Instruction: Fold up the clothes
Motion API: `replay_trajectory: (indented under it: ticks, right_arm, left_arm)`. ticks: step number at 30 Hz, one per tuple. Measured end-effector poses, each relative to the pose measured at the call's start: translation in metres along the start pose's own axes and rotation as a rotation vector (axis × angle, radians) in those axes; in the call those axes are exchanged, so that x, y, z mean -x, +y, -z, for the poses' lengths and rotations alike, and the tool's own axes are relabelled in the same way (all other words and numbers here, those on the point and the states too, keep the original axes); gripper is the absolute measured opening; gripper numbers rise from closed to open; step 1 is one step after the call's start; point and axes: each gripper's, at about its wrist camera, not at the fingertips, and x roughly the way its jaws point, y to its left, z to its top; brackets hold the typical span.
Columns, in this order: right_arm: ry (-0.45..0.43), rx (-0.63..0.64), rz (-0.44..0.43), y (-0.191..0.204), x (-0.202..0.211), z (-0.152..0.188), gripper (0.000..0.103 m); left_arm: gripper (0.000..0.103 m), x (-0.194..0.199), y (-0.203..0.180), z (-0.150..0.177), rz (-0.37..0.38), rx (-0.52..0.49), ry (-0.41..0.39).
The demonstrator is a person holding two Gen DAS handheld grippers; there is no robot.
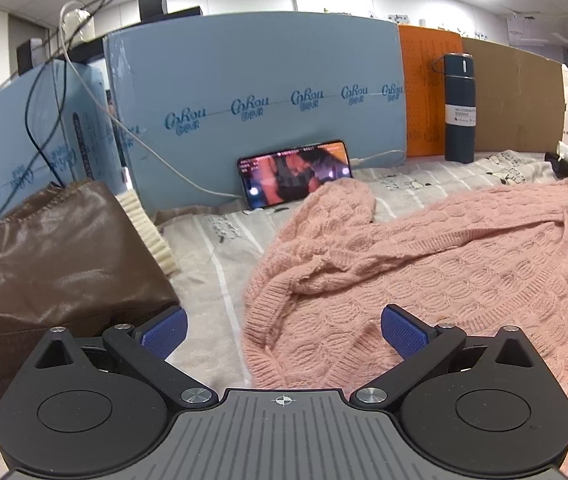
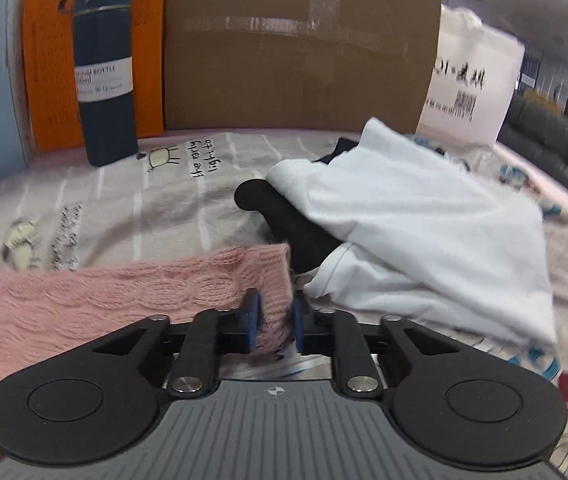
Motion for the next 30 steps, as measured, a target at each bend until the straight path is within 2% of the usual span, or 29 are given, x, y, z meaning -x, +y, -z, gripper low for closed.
replay_trajectory:
  ticks: [3, 5, 8, 10, 13, 18, 21, 24, 27, 30]
  right_arm:
    - [-0.020, -0.033, 0.043, -0.008, 0.009, 0.001, 0.052]
    - [-0.071, -0.086, 0.034, -0.017, 0.031, 0.002, 0.055]
    - [-0.180, -0.166, -0.052, -0.031, 0.075, 0.007, 0.070]
    - [-0.224, -0.205, -0.155, -0.035, 0.105, 0.011, 0.072]
    - [-0.261, -0.217, -0.355, -0.029, 0.144, 0.018, 0.078]
    - [-0.274, -0.098, -0.628, 0.016, 0.191, 0.042, 0.081]
    - [-0.241, -0.010, -0.826, 0.048, 0.210, 0.061, 0.081]
    - [-0.186, 0.083, -1.028, 0.077, 0.220, 0.079, 0.081]
    - [-0.146, 0.165, -1.186, 0.099, 0.229, 0.094, 0.081]
    - [-0.097, 0.199, -1.296, 0.113, 0.233, 0.102, 0.081]
  left_arm:
    - [0.103, 0.011, 0.009, 0.003, -0.023, 0.008, -0.019]
    - [0.103, 0.022, 0.016, 0.005, -0.041, 0.011, -0.039]
    - [0.103, 0.041, 0.024, 0.010, -0.041, 0.000, -0.076]
    - [0.103, 0.051, 0.026, 0.015, -0.023, -0.020, -0.085]
    - [0.103, 0.066, 0.027, 0.023, 0.006, -0.071, -0.088]
    - [0.103, 0.090, 0.021, 0.040, 0.039, -0.222, -0.078]
    - [0.103, 0.102, 0.017, 0.052, 0.058, -0.330, -0.051]
    - [0.103, 0.108, 0.009, 0.056, 0.122, -0.408, -0.052]
    - [0.103, 0.114, 0.001, 0.058, 0.191, -0.483, -0.057]
    - [0.103, 0.116, -0.011, 0.061, 0.260, -0.568, -0.059]
